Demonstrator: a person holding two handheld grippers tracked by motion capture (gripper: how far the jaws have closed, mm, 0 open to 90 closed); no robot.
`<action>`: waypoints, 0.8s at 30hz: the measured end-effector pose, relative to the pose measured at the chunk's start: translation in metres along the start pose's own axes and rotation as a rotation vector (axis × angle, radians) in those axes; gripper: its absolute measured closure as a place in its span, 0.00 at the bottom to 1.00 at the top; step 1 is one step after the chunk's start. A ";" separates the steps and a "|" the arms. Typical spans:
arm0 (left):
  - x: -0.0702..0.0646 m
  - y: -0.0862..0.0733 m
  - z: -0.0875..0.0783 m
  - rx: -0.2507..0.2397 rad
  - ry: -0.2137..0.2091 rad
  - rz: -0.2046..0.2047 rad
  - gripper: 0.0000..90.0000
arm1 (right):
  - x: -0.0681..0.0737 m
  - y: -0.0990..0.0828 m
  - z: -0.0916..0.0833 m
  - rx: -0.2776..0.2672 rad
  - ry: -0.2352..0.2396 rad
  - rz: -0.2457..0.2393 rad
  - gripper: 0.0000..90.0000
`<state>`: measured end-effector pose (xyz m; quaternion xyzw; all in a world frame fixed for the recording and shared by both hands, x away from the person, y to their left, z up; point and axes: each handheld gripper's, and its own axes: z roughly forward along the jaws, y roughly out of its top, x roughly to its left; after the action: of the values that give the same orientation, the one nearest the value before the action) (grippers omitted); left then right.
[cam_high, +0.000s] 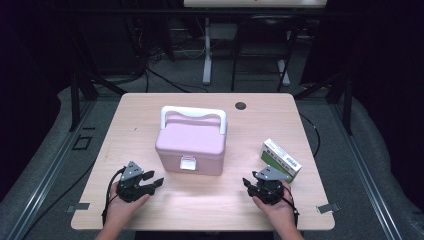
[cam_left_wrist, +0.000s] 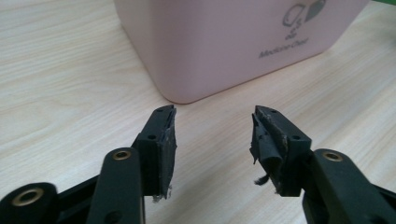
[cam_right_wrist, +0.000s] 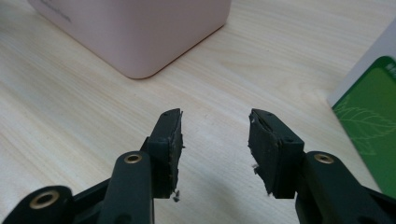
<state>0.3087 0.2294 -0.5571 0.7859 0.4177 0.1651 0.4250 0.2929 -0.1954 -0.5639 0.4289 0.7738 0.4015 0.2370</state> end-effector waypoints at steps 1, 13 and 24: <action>0.001 0.000 -0.001 0.003 -0.002 -0.005 0.57 | 0.000 0.000 -0.001 -0.004 -0.003 0.001 0.60; 0.005 -0.002 -0.005 0.016 0.039 -0.045 0.64 | 0.002 0.002 0.003 0.010 -0.001 0.045 0.64; 0.014 -0.001 -0.001 -0.014 0.016 -0.088 0.85 | -0.002 0.007 0.005 -0.009 -0.018 0.066 0.75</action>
<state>0.3159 0.2413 -0.5587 0.7624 0.4540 0.1556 0.4341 0.3008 -0.1932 -0.5608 0.4568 0.7552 0.4085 0.2326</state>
